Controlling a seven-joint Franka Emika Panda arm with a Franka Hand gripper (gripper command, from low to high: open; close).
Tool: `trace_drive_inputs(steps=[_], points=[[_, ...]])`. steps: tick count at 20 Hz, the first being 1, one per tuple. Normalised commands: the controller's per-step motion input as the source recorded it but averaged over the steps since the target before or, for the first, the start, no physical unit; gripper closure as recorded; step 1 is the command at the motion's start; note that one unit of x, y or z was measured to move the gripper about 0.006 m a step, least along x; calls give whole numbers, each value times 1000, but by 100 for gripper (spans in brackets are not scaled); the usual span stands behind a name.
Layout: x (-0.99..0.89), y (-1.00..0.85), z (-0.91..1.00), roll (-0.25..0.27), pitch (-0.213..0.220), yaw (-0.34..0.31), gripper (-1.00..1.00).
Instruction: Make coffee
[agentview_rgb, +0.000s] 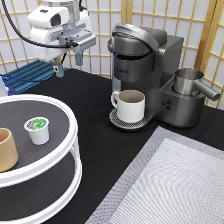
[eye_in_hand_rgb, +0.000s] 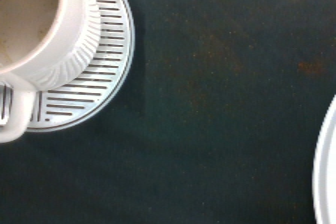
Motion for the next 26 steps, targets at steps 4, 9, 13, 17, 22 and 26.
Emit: trace_drive_inputs(steps=[4, 9, 13, 17, 22, 26], points=[[96, 0, 161, 41, 17, -44, -100], [391, -59, 417, 111, 84, -102, -100], [511, -123, 517, 113, 93, -89, -100], [626, -13, 676, 56, 99, -95, -100], [765, 35, 752, 20, 101, -92, -100], [851, 139, 694, 15, 104, -83, -100]])
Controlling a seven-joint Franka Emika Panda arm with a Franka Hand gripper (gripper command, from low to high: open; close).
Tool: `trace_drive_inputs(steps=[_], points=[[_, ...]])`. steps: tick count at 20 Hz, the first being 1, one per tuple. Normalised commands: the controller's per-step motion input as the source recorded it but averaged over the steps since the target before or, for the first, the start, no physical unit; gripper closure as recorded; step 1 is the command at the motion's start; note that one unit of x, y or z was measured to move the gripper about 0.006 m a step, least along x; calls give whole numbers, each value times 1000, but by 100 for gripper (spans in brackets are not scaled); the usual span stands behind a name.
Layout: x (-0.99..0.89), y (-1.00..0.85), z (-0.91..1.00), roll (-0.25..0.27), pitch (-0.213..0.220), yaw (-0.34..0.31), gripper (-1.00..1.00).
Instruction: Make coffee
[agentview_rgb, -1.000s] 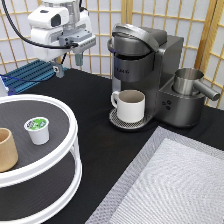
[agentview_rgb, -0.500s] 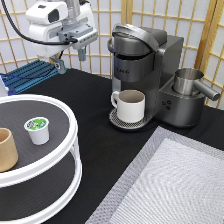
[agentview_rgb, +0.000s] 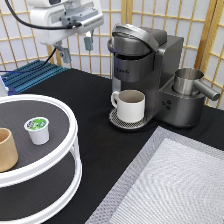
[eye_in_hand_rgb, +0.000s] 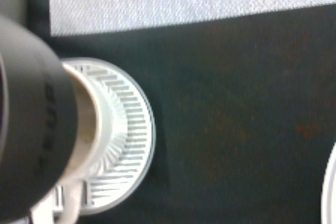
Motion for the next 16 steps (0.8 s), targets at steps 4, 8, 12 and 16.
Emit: trace_drive_inputs(steps=[4, 8, 12, 16], points=[[868, 174, 591, 48, 117, -76, -100], [839, 167, 441, 82, 133, -82, -100], [812, 111, 379, 131, 137, -86, -100], [646, 27, 292, 189, 124, -88, -100]])
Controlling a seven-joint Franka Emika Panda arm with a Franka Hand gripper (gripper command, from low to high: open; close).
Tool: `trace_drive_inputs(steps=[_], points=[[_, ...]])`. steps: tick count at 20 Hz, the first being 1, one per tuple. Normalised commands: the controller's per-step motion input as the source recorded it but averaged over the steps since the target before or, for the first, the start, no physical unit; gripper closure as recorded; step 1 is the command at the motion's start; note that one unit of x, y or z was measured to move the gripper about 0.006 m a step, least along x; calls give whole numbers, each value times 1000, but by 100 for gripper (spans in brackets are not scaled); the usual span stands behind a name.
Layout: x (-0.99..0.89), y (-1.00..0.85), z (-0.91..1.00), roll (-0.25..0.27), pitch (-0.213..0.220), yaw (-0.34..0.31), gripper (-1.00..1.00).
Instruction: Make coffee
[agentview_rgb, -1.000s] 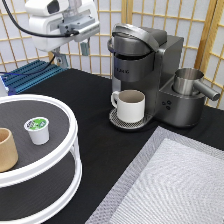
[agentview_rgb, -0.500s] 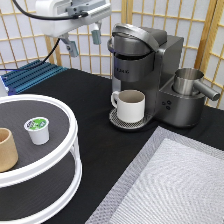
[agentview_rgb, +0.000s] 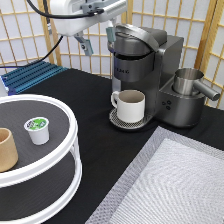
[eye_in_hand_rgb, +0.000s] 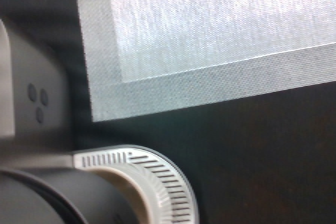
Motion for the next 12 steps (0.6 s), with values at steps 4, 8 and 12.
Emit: trace_drive_inputs(steps=[4, 8, 12], points=[[439, 209, 211, 167, 95, -110, -100], [274, 376, 241, 114, 77, -123, -100], [60, 516, 413, 68, 37, -101, -100]])
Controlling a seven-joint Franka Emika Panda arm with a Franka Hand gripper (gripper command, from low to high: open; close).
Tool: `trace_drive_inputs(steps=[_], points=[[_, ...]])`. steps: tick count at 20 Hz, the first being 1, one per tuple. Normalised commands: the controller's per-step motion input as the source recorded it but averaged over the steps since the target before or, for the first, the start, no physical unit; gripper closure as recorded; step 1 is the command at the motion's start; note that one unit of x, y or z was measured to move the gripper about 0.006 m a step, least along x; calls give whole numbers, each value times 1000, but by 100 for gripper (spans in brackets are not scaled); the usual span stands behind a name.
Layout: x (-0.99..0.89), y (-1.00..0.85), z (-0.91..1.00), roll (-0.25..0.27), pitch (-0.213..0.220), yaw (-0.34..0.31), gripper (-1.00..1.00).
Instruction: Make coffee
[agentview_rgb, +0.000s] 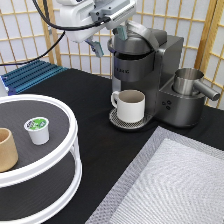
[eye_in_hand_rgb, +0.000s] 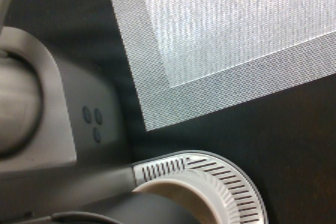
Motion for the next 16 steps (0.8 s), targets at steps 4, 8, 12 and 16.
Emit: trace_drive_inputs(steps=[4, 8, 12, 16], points=[[33, 561, 804, 6, 0, -95, -100], [0, 651, 526, 0, 1, -59, -100], [41, 678, 405, 0, 26, -17, -100], [144, 696, 351, 0, 42, -4, -100]])
